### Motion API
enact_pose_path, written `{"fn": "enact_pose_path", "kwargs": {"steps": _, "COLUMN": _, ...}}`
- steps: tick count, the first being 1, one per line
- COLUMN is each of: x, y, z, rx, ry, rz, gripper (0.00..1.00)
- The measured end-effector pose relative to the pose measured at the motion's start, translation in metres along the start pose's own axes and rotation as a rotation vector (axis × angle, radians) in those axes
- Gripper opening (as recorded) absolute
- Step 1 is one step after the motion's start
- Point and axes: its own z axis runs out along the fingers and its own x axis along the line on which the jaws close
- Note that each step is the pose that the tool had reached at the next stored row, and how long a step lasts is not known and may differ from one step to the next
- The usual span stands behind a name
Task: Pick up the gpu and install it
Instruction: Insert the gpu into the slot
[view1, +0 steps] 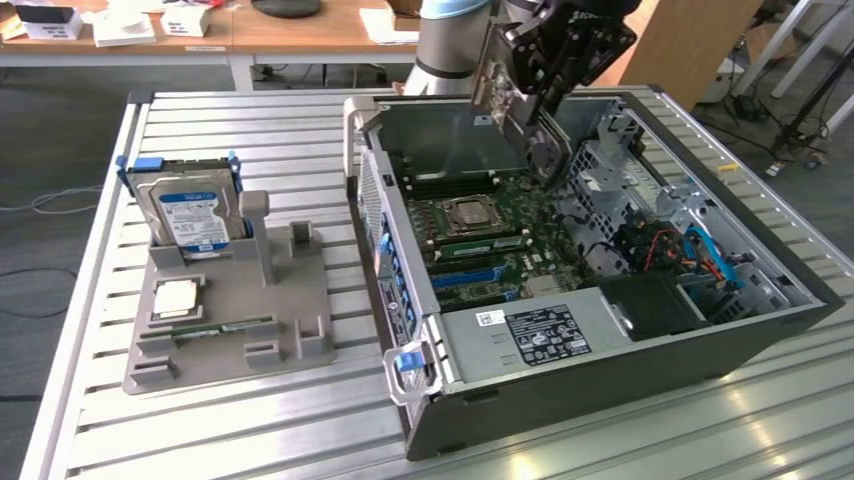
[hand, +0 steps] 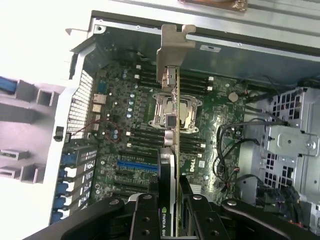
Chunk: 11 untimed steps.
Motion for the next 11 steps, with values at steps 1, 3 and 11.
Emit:
{"fn": "enact_pose_path", "kwargs": {"steps": 1, "x": 0.0000, "y": 0.0000, "z": 0.0000, "rx": -0.0004, "ry": 0.0025, "rz": -0.018, "gripper": 0.27}}
{"fn": "enact_pose_path", "kwargs": {"steps": 3, "x": 0.0000, "y": 0.0000, "z": 0.0001, "rx": -0.0010, "ry": 0.0073, "rz": -0.054, "gripper": 0.27}}
{"fn": "enact_pose_path", "kwargs": {"steps": 11, "x": 0.0000, "y": -0.0001, "z": 0.0006, "rx": -0.0036, "ry": 0.0269, "rz": -0.199, "gripper": 0.27}}
